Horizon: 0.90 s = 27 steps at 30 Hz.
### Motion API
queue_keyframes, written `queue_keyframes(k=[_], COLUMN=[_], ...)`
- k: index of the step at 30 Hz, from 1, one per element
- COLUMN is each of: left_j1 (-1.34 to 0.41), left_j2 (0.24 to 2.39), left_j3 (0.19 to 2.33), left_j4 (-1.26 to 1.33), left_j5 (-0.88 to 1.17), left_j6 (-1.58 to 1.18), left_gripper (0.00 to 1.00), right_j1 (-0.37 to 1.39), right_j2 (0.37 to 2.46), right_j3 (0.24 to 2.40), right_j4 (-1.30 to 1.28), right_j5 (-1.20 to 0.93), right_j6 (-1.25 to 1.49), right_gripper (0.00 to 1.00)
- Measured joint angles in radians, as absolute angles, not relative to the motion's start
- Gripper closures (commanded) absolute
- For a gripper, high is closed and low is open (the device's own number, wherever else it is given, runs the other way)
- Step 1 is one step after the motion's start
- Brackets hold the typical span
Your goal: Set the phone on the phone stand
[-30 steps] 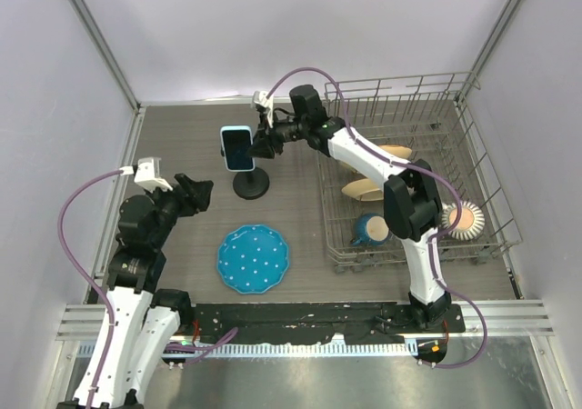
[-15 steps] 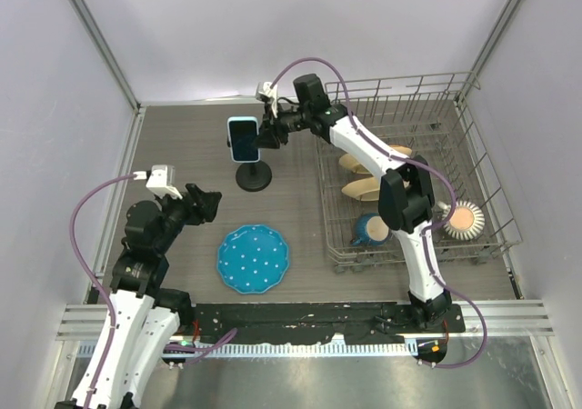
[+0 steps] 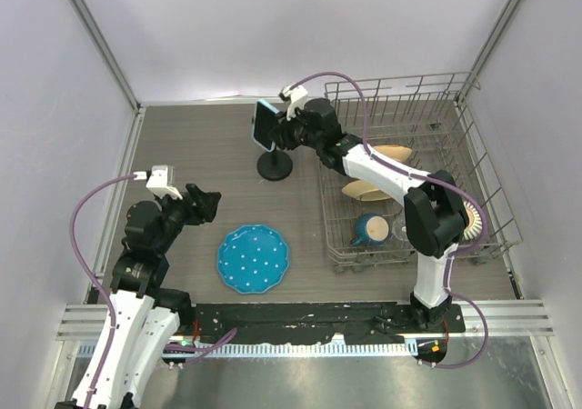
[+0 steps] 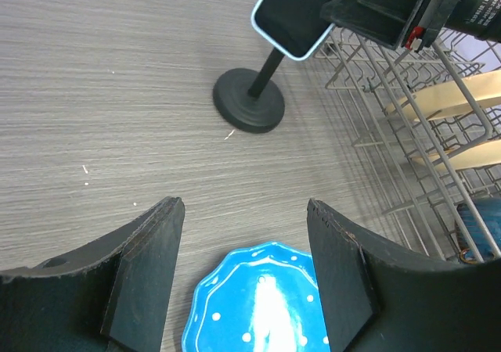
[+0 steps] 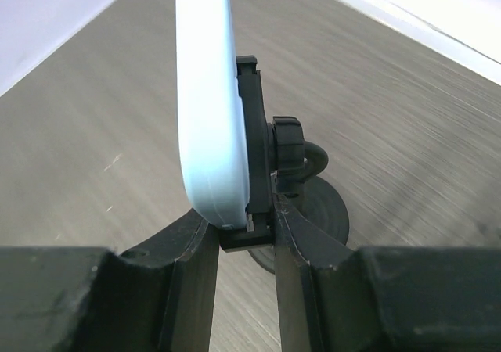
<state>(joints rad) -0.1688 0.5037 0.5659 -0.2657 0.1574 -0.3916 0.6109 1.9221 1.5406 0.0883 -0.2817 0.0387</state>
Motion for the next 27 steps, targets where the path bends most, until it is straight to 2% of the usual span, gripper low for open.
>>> queue_keyframes(k=[6, 12, 19, 27], left_j1=[-0.169, -0.169, -0.169, -0.169], left_j2=[0.496, 0.492, 0.486, 0.475], left_j3=[0.566, 0.566, 0.566, 0.566], left_j4=[-0.266, -0.266, -0.266, -0.266], left_j5=[0.15, 0.149, 0.148, 0.148], left_j6=[-0.388, -0.386, -0.385, -0.385], left_gripper=[0.32, 0.32, 0.32, 0.32], right_j1=[0.615, 0.64, 0.687, 0.739], right_j2=[1.888, 1.89, 1.908, 1.938], right_j3=[1.482, 1.475, 1.497, 1.52], right_j4=[0.147, 0.153, 0.154, 0.148], right_j5=[0.126, 0.389, 0.562, 0.611], right_j6=[0.221, 0.307, 0.312, 0.318], right_gripper=[1.0, 1.0, 1.0, 1.0])
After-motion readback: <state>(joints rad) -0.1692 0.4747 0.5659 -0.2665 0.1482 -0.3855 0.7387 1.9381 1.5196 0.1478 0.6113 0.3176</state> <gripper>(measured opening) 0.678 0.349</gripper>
